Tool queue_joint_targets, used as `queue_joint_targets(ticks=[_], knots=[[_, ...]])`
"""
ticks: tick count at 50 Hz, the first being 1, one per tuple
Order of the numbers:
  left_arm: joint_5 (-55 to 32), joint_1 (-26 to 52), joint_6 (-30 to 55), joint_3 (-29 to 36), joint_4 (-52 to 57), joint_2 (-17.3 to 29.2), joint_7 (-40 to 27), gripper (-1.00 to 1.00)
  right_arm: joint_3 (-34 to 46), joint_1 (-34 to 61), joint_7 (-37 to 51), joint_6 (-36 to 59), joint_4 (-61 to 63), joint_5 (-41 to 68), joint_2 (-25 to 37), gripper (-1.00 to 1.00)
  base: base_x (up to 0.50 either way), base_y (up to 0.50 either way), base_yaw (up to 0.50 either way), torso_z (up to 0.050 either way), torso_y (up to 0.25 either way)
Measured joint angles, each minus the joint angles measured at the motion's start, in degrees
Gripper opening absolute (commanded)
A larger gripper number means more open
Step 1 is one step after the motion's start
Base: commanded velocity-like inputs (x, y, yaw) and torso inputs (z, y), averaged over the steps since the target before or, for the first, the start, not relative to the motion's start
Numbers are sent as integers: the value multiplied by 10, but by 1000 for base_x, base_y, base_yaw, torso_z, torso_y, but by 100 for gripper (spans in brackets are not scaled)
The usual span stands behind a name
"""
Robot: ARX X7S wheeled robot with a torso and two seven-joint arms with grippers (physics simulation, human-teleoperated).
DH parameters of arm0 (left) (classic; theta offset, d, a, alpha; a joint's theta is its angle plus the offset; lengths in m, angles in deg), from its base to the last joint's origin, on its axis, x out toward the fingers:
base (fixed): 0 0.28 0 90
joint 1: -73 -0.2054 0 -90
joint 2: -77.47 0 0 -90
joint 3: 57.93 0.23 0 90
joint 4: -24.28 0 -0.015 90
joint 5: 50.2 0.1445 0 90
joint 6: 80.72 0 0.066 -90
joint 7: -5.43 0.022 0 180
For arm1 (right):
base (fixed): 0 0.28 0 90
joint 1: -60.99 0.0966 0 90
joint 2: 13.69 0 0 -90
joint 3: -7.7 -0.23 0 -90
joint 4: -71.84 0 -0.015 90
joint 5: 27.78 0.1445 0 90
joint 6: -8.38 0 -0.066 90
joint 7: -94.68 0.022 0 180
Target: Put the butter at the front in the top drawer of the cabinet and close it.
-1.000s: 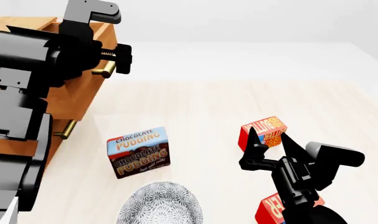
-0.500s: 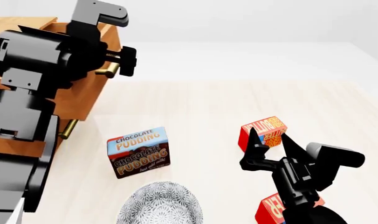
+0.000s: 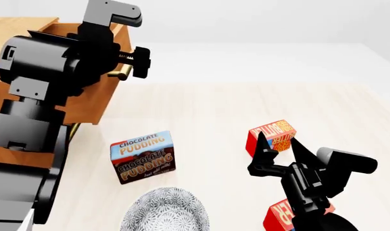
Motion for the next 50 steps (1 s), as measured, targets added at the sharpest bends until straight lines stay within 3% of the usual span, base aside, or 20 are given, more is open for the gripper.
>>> queue_joint_targets(ticks=[50], knots=[[-34,-20,33,-11,69,10,-23,100,12,3,2,-5,-8,8,5,100,-21,0,9,0,14]])
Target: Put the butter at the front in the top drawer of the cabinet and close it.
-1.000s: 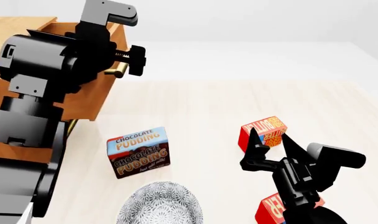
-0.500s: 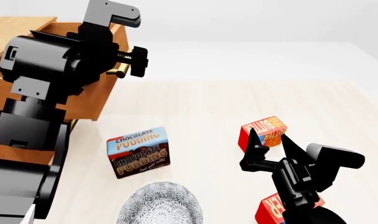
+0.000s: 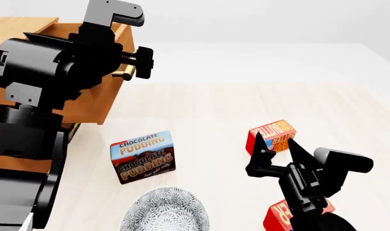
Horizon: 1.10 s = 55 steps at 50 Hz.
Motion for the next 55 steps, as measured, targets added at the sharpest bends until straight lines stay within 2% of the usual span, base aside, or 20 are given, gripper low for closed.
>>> queue_joint_targets(ticks=[12,32,46,55], knots=[[-38,-6,18,-10,38,17,23,100,6,1,0,1,-1,2,2,100,-3,0,1,0,4],[-97,-11,31,-22,119,33,17,100,15,0,1,2,1,6,5,100,0,0,0,0,1],[-129,-15,52,-52,201,44,-16,100,18,-3,4,1,7,8,8,100,0,0,0,0,0],[-172,-48,95,-111,332,45,-67,100,17,-2,10,2,13,9,12,100,0,0,0,0,0]])
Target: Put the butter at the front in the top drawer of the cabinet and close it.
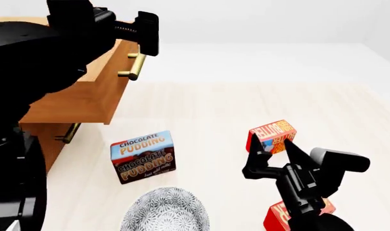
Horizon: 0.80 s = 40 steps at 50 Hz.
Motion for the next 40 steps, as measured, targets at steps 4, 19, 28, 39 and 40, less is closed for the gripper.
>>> queue_joint_targets(ticks=[4,19,28,39,40], knots=[[-25,-35,11,-39,90,-4,-30,100,1,3,3,1,2,-1,2,100,0,0,0,0,0],[91,-387,-299,-95,367,-31,-55,100,16,29,17,8,5,-25,10,100,0,0,0,0,0],[218,-578,-607,-70,340,-66,-27,100,24,61,38,29,12,-37,18,100,0,0,0,0,0],[261,-677,-785,-63,292,-85,-15,100,31,110,80,67,22,-51,21,100,0,0,0,0,0],[264,-682,-795,-63,287,-86,-14,100,31,118,87,75,23,-51,21,100,0,0,0,0,0]])
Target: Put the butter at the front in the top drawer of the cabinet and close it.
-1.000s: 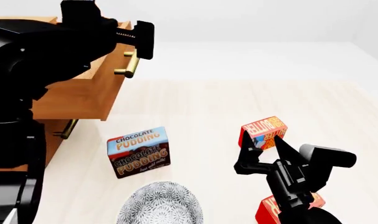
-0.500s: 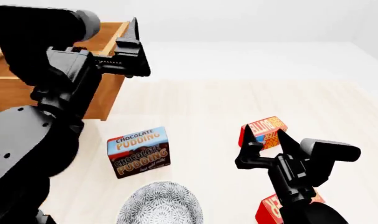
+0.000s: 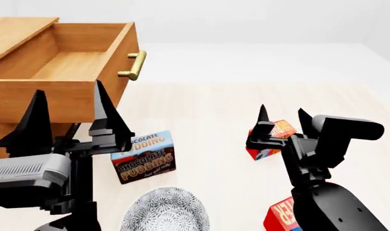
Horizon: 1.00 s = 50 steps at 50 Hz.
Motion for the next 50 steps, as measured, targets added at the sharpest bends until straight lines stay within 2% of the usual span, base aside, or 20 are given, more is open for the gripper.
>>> queue_joint_targets(ticks=[8,14,29,40,50], knots=[[17,-21,-57,0,-32,-5,-2,100,-12,103,75,95,-18,25,-21,100,0,0,0,0,0],[25,-25,-75,-2,-46,-5,-9,100,-30,195,108,151,-89,55,-54,100,0,0,0,0,0],[20,-11,-114,-12,-72,6,-9,100,-62,390,165,192,-316,64,-111,100,0,0,0,0,0],[16,-7,-168,-17,-80,12,-1,100,-88,446,205,186,-418,63,-133,100,0,0,0,0,0],[11,-14,-220,-14,-85,15,12,100,-106,449,228,189,-447,75,-137,100,0,0,0,0,-225]])
